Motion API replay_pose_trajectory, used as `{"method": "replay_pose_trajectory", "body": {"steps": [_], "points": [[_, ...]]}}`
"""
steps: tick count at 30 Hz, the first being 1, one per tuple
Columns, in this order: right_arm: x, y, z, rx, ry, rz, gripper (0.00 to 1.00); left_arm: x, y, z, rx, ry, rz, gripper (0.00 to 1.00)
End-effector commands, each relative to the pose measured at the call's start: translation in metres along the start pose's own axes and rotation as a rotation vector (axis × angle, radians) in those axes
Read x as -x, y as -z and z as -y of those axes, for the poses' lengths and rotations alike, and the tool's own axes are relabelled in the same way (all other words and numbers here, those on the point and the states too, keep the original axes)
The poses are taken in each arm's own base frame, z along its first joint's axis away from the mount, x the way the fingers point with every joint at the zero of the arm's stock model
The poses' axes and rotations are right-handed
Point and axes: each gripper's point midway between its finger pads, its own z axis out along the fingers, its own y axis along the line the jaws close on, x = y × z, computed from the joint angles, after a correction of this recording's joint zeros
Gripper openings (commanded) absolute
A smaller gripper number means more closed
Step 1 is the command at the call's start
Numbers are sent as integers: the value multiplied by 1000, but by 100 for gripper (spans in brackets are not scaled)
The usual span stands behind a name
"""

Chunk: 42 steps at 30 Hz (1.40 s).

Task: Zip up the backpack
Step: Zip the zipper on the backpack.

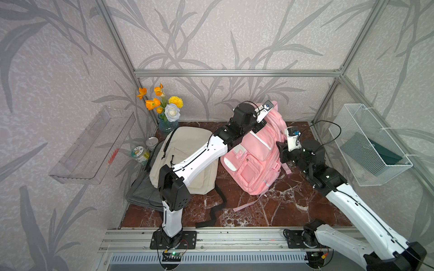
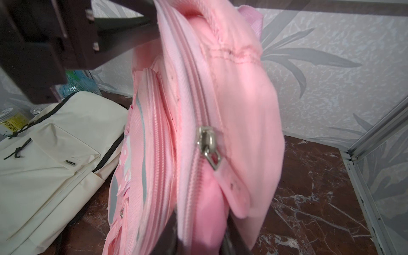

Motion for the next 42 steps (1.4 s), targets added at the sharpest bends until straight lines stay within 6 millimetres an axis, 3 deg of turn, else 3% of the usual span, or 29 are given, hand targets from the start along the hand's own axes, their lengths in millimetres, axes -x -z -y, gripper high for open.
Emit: {"method": "replay_pose_trajectory", "body": {"steps": [1,7,11,15,18,22,26,29,32,37,42], "points": [[35,6,1,-8,-44,105,21,45,28,-17,42,49,124,0],[50,10,-13,77,-112,111,11,36,17,-11,39,33,93,0],[63,23,-37,226,-167,97,7,21,2,-15,78,-15,28,0],[65,35,-60,367,-216,65,4,14,-9,-17,92,-15,-5,0],[65,41,-64,401,-239,57,2,10,-13,-19,101,-19,-15,0],[62,40,-51,362,-295,52,0,10,-15,-23,114,-16,-14,0],[56,29,-24,300,-404,41,2,21,-1,-11,41,12,42,0],[57,27,-3,219,-408,68,14,28,15,9,-27,7,101,0],[63,33,8,151,-336,84,24,26,23,16,-41,11,107,0],[61,39,10,127,-245,63,34,7,8,7,24,-17,13,0],[46,41,13,99,-231,25,37,3,-2,0,63,-21,-33,0]]}}
